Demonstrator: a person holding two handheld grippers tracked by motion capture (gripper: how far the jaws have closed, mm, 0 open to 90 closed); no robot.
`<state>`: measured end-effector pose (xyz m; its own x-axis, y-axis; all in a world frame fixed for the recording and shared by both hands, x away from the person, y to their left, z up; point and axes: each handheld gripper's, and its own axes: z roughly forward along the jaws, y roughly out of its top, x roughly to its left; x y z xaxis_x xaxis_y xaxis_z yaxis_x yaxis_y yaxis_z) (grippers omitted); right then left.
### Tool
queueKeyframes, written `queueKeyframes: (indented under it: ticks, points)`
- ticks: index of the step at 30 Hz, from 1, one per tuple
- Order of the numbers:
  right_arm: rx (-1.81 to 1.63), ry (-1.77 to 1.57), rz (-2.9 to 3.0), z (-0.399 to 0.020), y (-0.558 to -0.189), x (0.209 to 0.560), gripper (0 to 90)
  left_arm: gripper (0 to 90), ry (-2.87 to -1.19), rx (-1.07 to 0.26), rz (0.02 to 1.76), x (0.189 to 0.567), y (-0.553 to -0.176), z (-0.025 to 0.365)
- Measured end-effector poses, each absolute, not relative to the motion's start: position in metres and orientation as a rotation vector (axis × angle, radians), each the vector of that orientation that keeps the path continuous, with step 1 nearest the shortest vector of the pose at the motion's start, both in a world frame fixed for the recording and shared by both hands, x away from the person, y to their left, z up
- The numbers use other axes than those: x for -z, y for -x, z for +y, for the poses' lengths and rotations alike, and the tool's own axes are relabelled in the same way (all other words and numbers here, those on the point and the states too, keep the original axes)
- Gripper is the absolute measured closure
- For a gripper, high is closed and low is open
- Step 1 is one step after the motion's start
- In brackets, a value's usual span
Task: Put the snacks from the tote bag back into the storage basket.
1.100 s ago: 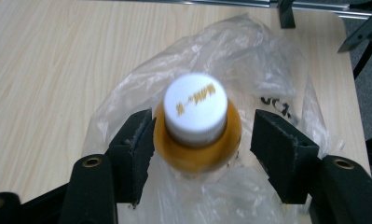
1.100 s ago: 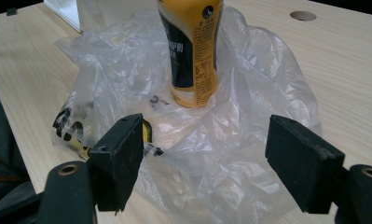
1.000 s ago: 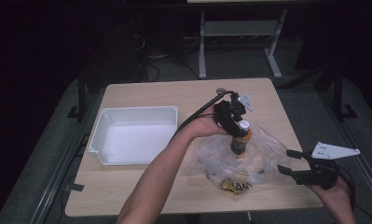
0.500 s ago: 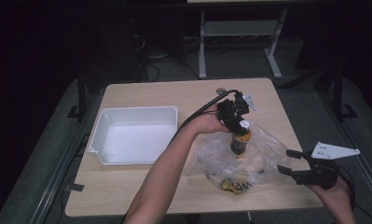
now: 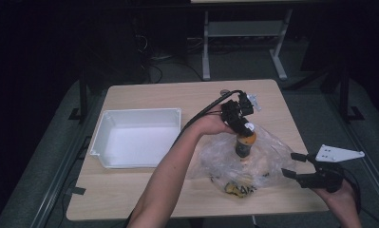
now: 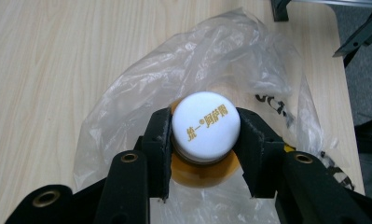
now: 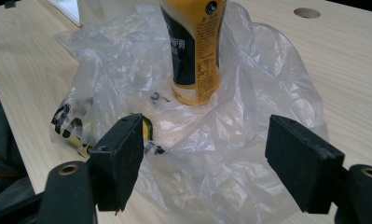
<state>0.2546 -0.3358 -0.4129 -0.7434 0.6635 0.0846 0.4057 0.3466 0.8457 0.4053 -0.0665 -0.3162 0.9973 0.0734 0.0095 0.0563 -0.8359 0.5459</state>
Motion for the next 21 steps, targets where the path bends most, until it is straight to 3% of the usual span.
queueKeyframes:
  ticks: [21]
  points:
    - [-1.321, -0.951, 2.354, -0.3329, -0.2563, 0.4143, 27.0, 59.0, -2.576, -0.017, 0.109, 0.3157, -0.4075, -0.0672]
